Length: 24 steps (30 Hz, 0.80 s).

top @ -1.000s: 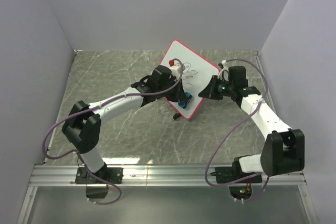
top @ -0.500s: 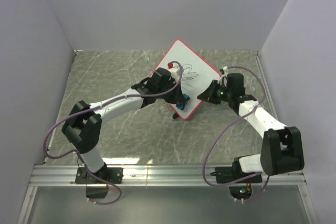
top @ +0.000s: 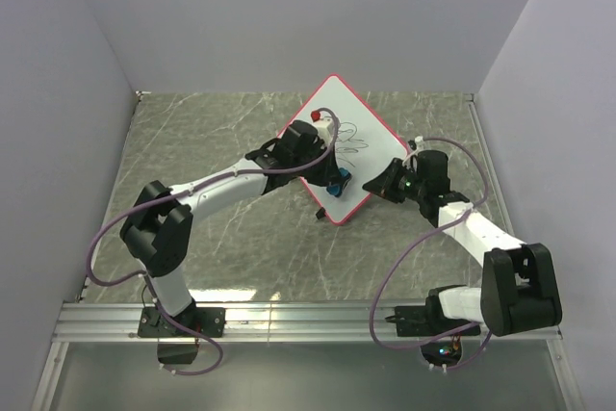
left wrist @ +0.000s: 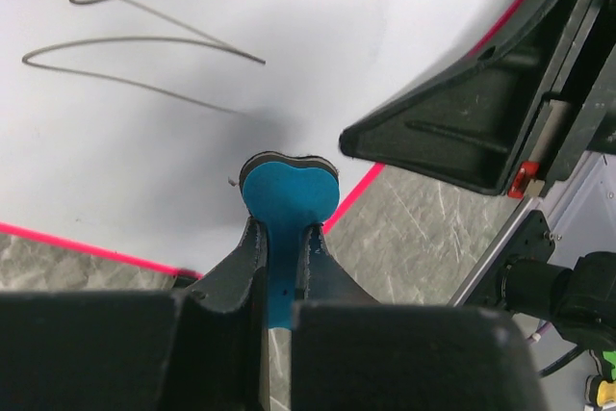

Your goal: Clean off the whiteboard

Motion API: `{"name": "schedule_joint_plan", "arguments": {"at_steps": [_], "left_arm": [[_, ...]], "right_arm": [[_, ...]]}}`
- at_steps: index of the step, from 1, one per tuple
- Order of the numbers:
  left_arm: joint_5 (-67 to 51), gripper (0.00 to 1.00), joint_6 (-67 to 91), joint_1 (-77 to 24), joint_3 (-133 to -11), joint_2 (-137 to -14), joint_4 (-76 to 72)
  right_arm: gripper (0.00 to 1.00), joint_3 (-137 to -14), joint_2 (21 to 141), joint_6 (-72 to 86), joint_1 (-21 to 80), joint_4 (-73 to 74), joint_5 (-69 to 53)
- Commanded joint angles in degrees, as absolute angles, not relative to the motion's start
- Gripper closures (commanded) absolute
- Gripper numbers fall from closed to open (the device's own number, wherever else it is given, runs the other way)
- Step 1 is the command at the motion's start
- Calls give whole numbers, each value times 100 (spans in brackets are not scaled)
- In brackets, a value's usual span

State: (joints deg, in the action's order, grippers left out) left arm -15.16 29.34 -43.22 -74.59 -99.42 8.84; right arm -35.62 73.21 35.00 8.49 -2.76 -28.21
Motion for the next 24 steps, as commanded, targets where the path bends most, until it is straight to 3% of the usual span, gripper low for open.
{"name": "schedule_joint_plan", "arguments": {"at_steps": [1, 11, 24], "left_arm": [[-1556, 100, 2848, -4324, -7813, -10081, 650], [-1705, 100, 3041, -4333, -7883, -10739, 220], [-1855, 100, 3068, -4403, -9140, -11505, 308]], "right_arm": [[100, -3139, 7436, 3391, 826, 730, -1529], [100, -2567, 7172, 3533, 853, 607, -1775], [100, -2663, 7426, 3349, 914, 677, -2091]]}}
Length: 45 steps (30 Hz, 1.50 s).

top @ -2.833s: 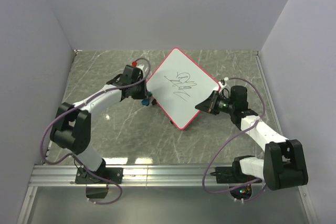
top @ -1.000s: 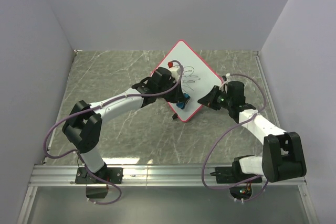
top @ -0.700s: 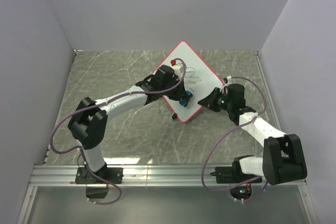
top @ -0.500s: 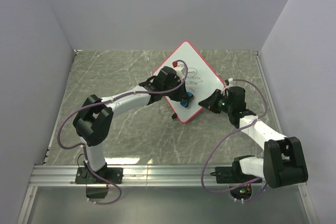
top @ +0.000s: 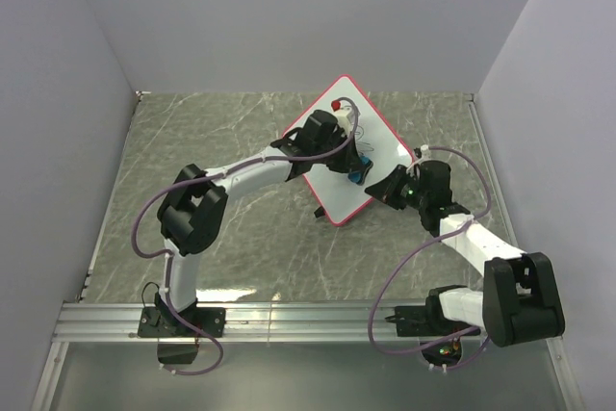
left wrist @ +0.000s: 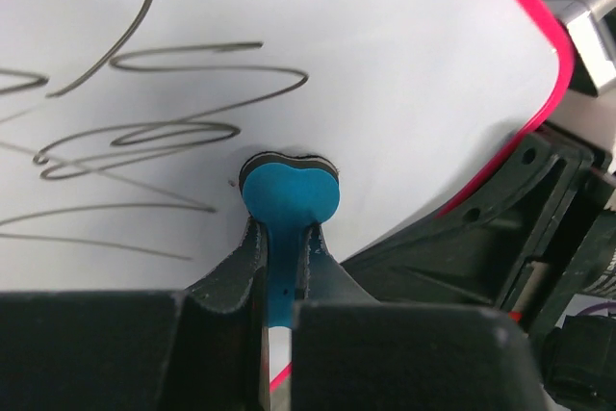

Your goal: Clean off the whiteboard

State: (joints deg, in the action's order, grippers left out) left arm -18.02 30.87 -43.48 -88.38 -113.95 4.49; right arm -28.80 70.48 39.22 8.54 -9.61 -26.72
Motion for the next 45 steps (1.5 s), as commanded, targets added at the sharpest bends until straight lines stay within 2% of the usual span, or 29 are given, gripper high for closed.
{"name": "schedule_joint_plan", "arguments": {"at_steps": [1, 8, 22, 30, 37, 45], "left_arm": [[-1820, 100, 3059, -4403, -9175, -11531, 403], [-1661, 100, 2953, -4246, -9124, -11830, 501], [-1617, 100, 2900, -3454, -7585, -11839, 44], [-1925, 100, 2909, -3972, -7726, -11576, 44], [-2513, 100, 2839, -4508, -7234, -11058, -246], [-2373, 100, 2848, -4158, -7215, -11100, -176]], "right_arm": [[100, -2680, 7444, 3340, 914, 694, -2092], [100, -2795, 7462, 3287, 932, 799, -2118], [100, -3050, 7620, 3190, 932, 888, -2188], [100, -3129, 7778, 3252, 923, 791, -2259], [100, -3146, 7831, 3305, 932, 686, -2241], [100, -3120, 7866, 3366, 932, 606, -2294]]}}
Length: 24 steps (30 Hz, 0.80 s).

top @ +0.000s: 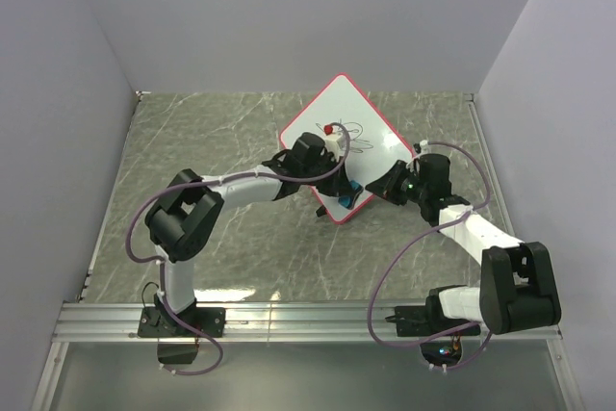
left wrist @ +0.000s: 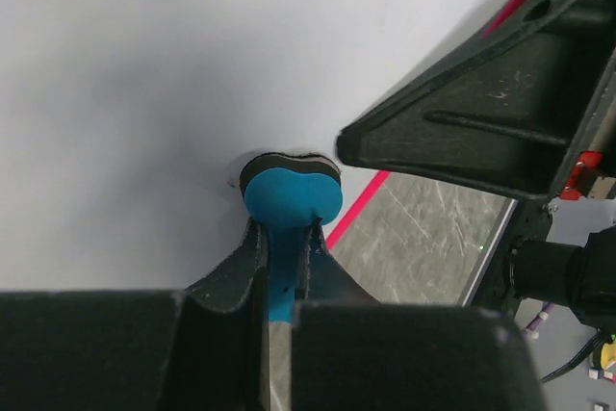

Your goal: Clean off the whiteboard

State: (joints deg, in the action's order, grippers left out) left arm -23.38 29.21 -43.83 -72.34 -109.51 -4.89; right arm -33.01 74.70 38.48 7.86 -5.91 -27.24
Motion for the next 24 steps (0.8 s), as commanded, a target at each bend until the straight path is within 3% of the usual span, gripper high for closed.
{"name": "schedule_joint_plan", "arguments": {"at_steps": [1, 15, 24], "left_arm": [[-2347, 100, 2839, -3992, -7277, -11161, -132], [-2303, 100, 2584, -2733, -9324, -12656, 570], [-2303, 100, 2444, -3381, -8737, -12077, 492]], "right_arm": [[100, -3120, 7866, 3366, 940, 615, -2294], [100, -3015, 7866, 3252, 958, 694, -2285], [100, -3111, 7945, 3225, 949, 659, -2303]]}}
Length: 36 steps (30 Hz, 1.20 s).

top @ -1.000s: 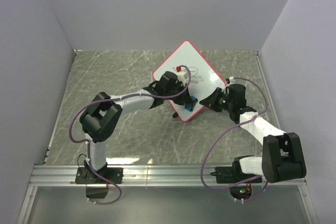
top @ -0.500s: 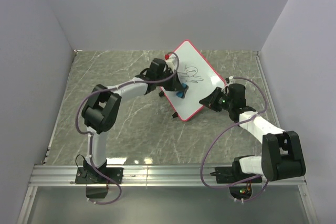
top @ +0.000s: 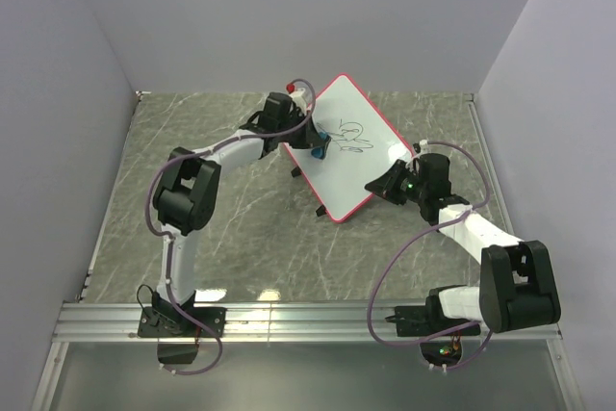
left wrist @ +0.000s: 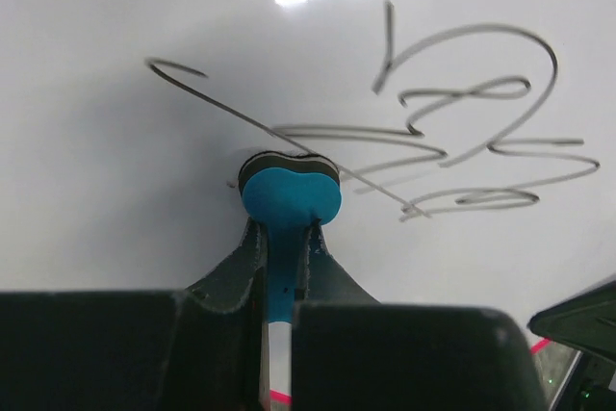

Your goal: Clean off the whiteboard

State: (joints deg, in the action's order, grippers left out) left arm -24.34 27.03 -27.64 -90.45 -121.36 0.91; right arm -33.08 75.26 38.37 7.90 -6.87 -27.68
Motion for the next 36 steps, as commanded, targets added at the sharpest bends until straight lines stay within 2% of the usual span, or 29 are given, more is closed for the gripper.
{"name": "schedule_joint_plan", "arguments": {"at_steps": [1, 8, 21, 27, 32, 36], "left_arm": [[-2294, 100, 2417, -3506, -8641, -11928, 518], [-2338, 100, 2593, -4210, -8455, -11663, 510], [-1785, 100, 2223, -2691, -10518, -13129, 1501], [-1354, 100, 2197, -2321, -11530, -13736, 2030], [-1608, 100, 2127, -2311, -11427, -13650, 1856], [-1898, 100, 2022, -2460, -10576, -13080, 1495]], "right_arm": [[100, -3111, 7954, 3243, 958, 642, -2311], [100, -3111, 8051, 3243, 958, 571, -2364], [100, -3199, 8095, 3076, 976, 720, -2364], [100, -3217, 8139, 3041, 976, 765, -2355], [100, -3296, 8218, 3015, 984, 782, -2364], [100, -3314, 8279, 3023, 984, 765, -2382]]}}
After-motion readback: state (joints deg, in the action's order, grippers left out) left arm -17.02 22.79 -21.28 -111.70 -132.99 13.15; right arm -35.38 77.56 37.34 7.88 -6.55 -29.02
